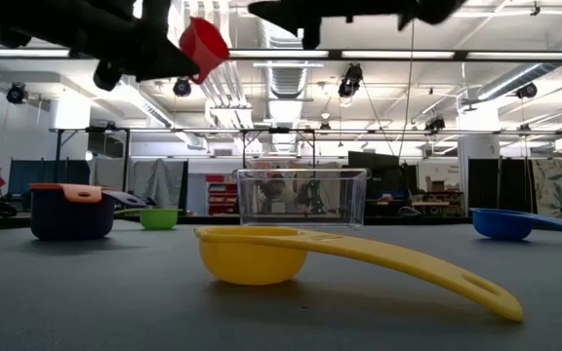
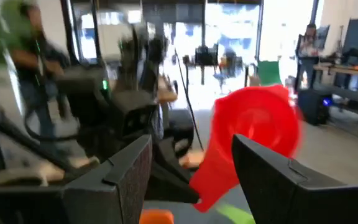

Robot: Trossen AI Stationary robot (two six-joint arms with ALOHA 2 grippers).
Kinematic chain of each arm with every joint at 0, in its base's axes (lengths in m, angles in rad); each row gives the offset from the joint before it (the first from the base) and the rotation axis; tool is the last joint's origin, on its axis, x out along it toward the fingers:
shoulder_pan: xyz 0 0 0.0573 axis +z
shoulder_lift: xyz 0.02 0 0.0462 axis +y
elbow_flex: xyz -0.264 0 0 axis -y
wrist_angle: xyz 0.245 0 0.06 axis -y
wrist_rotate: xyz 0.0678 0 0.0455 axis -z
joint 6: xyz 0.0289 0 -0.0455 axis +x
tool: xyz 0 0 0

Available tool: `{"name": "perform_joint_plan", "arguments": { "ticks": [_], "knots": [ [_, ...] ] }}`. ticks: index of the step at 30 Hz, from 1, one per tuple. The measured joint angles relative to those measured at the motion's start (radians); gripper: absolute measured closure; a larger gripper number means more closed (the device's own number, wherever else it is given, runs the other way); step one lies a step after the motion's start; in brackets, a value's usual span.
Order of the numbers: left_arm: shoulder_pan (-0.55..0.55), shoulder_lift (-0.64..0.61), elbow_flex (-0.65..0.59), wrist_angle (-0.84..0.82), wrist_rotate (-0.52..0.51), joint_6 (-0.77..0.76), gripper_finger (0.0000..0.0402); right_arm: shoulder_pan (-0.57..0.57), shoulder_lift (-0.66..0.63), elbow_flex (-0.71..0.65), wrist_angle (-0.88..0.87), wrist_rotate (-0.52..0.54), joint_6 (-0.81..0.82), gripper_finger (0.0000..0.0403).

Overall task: Nest measuring cups in basket
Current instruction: Stack the red measuring cup on top of the orange measuring cup

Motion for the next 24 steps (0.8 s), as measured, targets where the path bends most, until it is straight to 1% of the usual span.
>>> {"name": "perform_joint_plan", "arguments": {
  "ticks": [2, 4, 7, 9, 12, 16, 18, 24],
  "knots": [
    [-0.012, 0.003, -0.023, 0.090, 0.047, 0.023, 0.0401, -0.006, 0.000, -0.063, 0.108, -0.020, 0.046, 0.0193],
    [-0.015, 0.024, -0.046, 0.182, 0.088, 0.043, 0.0401, -0.010, 0.025, -0.096, 0.194, -0.027, 0.086, 0.0195],
    [-0.017, 0.077, -0.069, 0.330, 0.132, 0.072, 0.0401, -0.018, 0.060, -0.114, 0.245, -0.030, 0.151, 0.0198],
    [-0.016, 0.119, -0.075, 0.421, 0.162, 0.104, 0.0401, -0.019, 0.082, -0.113, 0.246, -0.030, 0.175, 0.0200],
    [-0.016, 0.169, -0.079, 0.530, 0.186, 0.145, 0.0401, -0.018, 0.119, -0.093, 0.251, -0.086, 0.216, 0.0200],
    [-0.016, 0.204, -0.081, 0.609, 0.232, 0.179, 0.0401, -0.019, 0.151, -0.062, 0.252, -0.114, 0.252, 0.0200],
    [-0.016, 0.208, -0.081, 0.617, 0.241, 0.184, 0.0401, -0.023, 0.163, -0.050, 0.251, -0.131, 0.273, 0.0200],
    [-0.016, 0.208, -0.081, 0.615, 0.299, 0.182, 0.0402, -0.024, 0.174, -0.029, 0.245, -0.134, 0.277, 0.0200]
  ]
}}
